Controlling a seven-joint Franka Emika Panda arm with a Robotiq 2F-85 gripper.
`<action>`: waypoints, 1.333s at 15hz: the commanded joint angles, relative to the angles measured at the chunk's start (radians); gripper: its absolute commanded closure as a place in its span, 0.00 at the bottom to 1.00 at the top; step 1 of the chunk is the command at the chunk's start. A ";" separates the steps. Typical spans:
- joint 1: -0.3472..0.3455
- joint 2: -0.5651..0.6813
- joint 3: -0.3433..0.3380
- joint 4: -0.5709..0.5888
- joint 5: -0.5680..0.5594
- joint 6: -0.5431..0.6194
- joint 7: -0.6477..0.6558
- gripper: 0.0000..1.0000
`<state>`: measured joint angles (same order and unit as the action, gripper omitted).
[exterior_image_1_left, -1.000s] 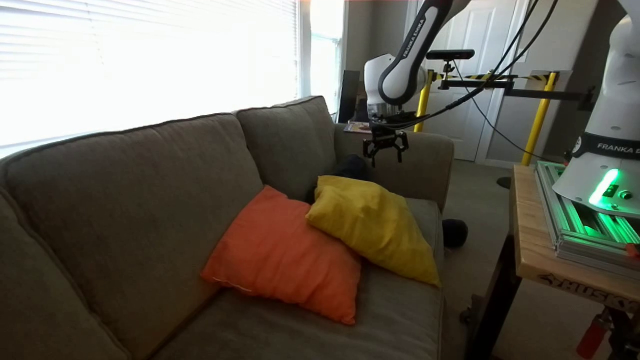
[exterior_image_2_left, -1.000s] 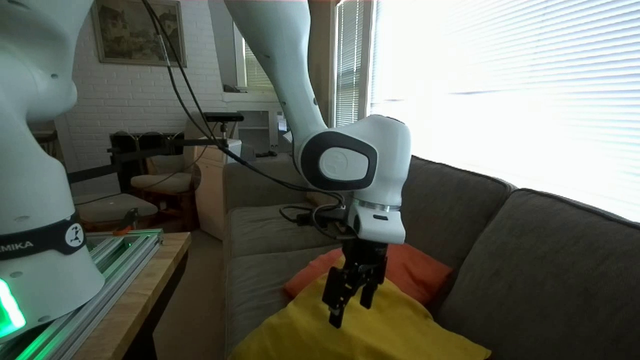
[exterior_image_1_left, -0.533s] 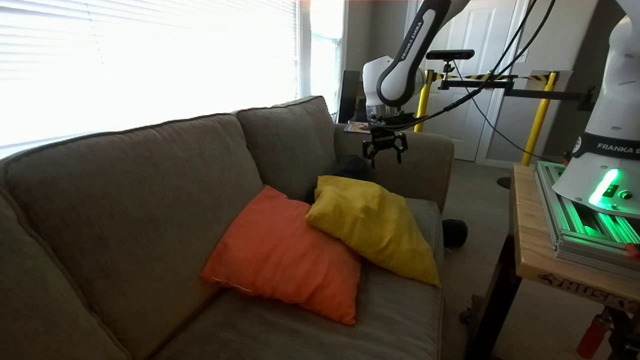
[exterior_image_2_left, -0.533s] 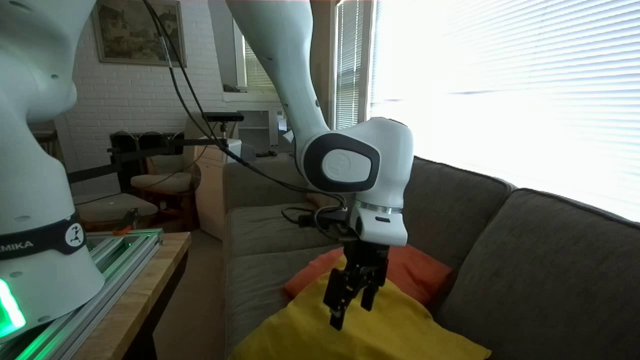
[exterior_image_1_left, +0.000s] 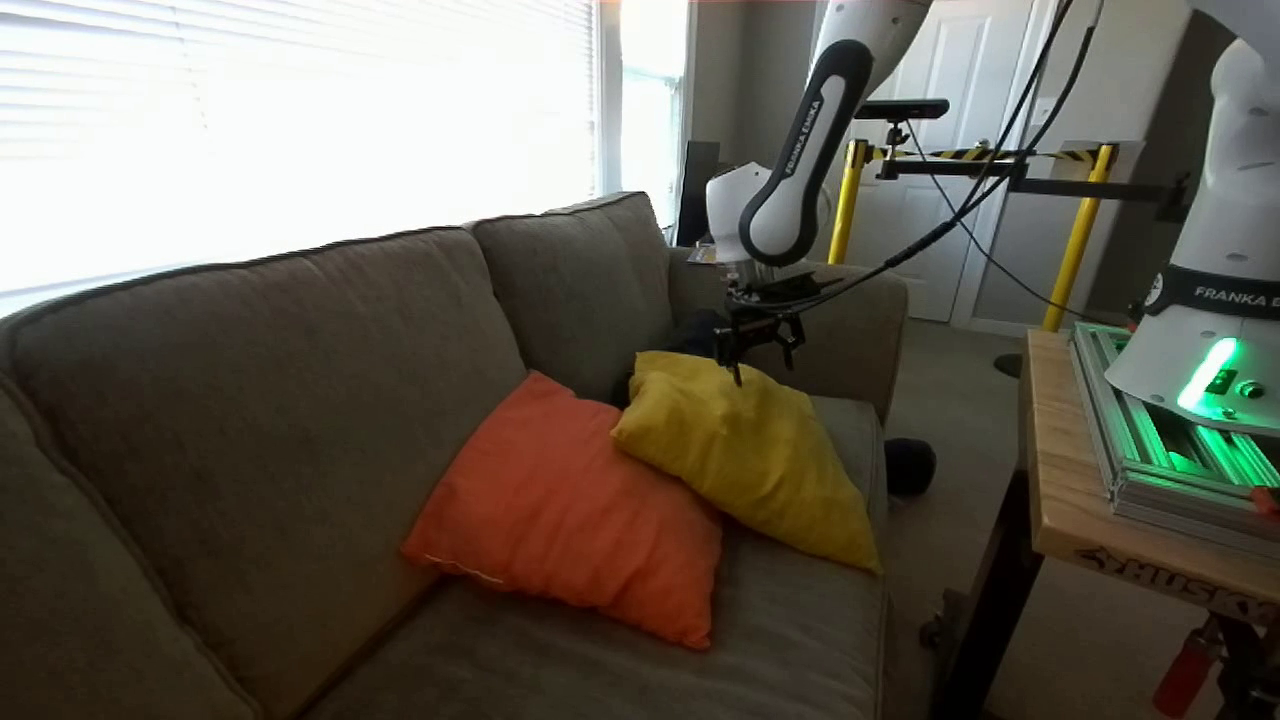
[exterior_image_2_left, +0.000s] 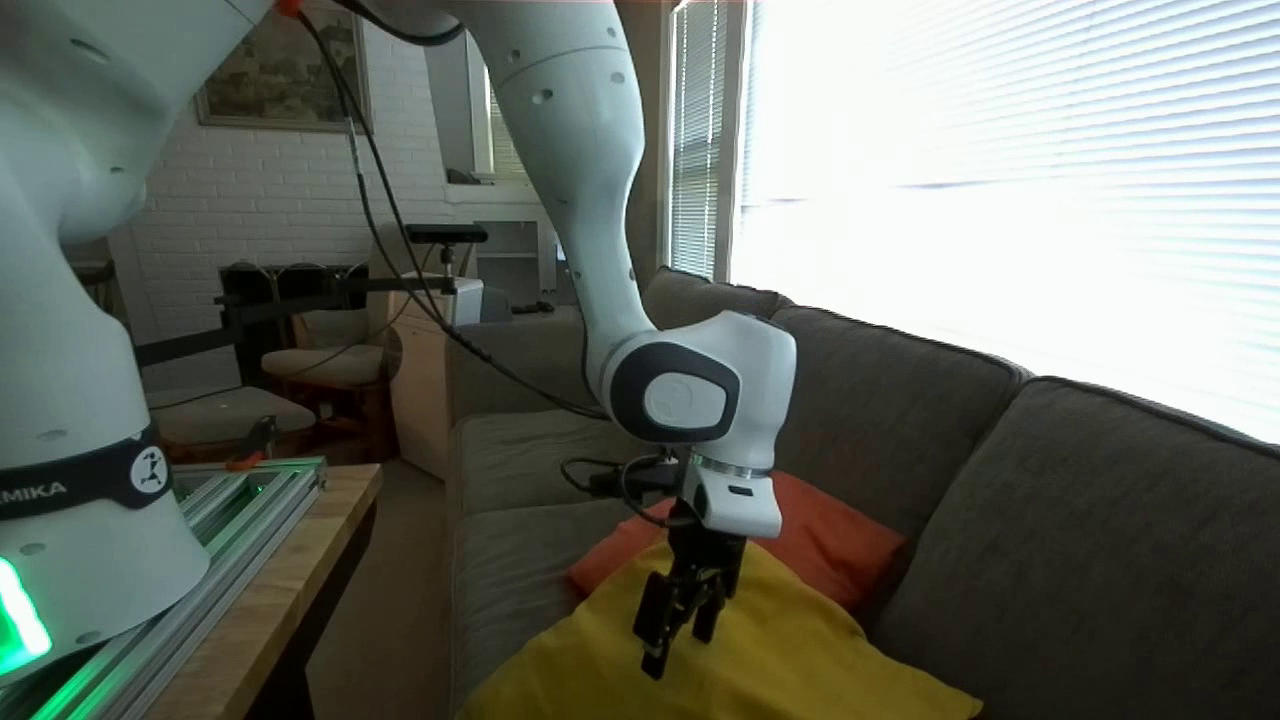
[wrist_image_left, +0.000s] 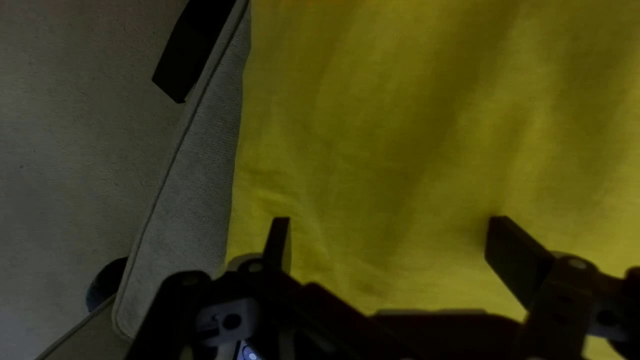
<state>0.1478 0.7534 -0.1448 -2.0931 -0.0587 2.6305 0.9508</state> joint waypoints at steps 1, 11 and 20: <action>0.049 0.115 -0.024 0.120 0.032 -0.010 0.035 0.00; 0.052 0.322 -0.050 0.350 0.087 -0.123 0.169 0.00; 0.048 0.340 -0.054 0.421 0.073 -0.222 0.173 0.77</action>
<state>0.1978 1.0719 -0.1926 -1.7126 0.0044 2.4405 1.1052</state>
